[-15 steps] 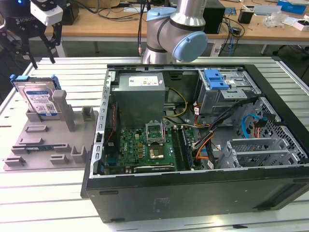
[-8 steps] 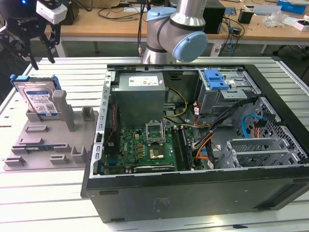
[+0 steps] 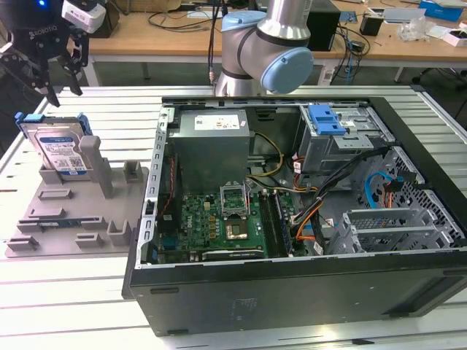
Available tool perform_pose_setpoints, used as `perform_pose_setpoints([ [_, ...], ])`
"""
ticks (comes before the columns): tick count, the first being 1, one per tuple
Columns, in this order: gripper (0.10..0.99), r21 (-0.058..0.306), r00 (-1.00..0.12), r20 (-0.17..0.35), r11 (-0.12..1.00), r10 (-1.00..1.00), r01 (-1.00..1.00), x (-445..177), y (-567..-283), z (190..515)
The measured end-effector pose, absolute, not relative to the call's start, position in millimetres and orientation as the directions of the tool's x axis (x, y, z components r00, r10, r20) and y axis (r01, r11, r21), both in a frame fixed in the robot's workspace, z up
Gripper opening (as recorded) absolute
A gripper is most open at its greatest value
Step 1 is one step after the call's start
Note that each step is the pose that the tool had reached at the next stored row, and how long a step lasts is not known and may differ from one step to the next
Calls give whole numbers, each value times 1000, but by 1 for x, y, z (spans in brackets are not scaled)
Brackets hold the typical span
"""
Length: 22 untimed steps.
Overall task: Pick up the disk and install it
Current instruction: 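Pick up the disk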
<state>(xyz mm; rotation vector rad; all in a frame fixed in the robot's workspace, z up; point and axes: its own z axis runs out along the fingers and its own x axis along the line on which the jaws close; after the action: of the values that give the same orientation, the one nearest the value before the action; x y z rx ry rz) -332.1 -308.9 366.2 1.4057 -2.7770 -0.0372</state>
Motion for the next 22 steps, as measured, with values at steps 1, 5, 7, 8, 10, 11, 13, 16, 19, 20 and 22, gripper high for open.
perform_pose_setpoints([
  [1, 482, 34, -579, 16, 579, -815, -815, -332, -309, 366],
  [5, 482, 29, -484, 24, 485, -875, -874, -333, -308, 365],
  [7, 482, 28, -457, 26, 457, -889, -889, -333, -308, 365],
  [8, 482, 28, -424, 27, 425, -905, -905, -333, -308, 365],
  [10, 482, 27, -375, 29, 376, -926, -926, -333, -308, 364],
  [11, 482, 27, -361, 30, 361, -932, -932, -333, -307, 364],
  [13, 482, 26, -291, 32, 292, -956, -956, -333, -307, 363],
  [16, 482, 26, -255, 34, 256, -966, -966, -333, -307, 363],
  [19, 482, 26, -254, 34, 255, -967, -967, -333, -307, 363],
  [20, 482, 26, -254, 34, 255, -967, -967, -333, -307, 363],
  [22, 482, 26, -223, 35, 224, -974, -974, -333, -306, 363],
])
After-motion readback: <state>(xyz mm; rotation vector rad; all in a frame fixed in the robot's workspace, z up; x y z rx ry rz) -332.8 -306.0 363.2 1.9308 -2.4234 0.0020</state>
